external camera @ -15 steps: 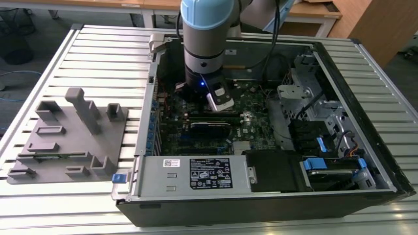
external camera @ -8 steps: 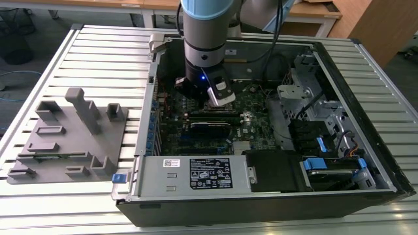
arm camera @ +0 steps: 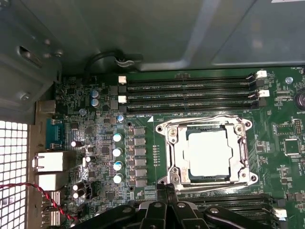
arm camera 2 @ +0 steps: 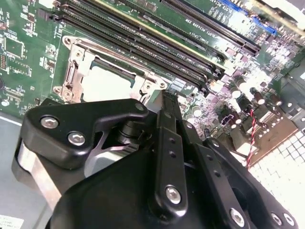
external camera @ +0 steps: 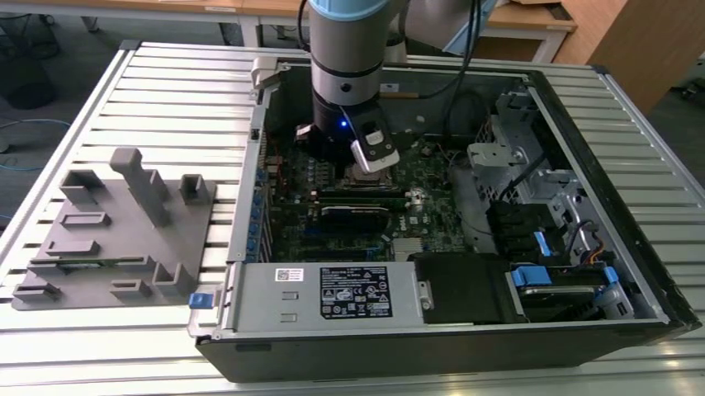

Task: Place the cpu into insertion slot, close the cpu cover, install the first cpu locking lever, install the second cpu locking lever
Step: 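Install the second cpu locking lever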

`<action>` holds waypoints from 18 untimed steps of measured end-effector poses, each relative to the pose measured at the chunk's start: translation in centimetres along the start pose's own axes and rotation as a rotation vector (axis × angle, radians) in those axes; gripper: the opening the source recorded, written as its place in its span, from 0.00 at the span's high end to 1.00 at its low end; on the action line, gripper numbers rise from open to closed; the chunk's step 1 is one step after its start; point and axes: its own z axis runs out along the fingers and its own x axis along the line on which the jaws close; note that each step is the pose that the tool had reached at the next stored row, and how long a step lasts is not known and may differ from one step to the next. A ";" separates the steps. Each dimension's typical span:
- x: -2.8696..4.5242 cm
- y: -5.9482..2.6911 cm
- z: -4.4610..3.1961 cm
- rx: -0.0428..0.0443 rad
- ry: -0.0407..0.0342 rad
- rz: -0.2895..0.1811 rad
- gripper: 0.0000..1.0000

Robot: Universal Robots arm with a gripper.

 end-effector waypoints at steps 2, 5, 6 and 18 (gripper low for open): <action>-0.01 0.00 0.00 0.0000 0.0000 0.000 0.89; -0.56 0.04 0.01 0.0002 0.0002 0.000 0.89; -0.96 0.08 0.03 0.0001 0.0000 0.000 0.89; -3.75 1.35 0.28 0.0206 -0.0016 0.001 0.89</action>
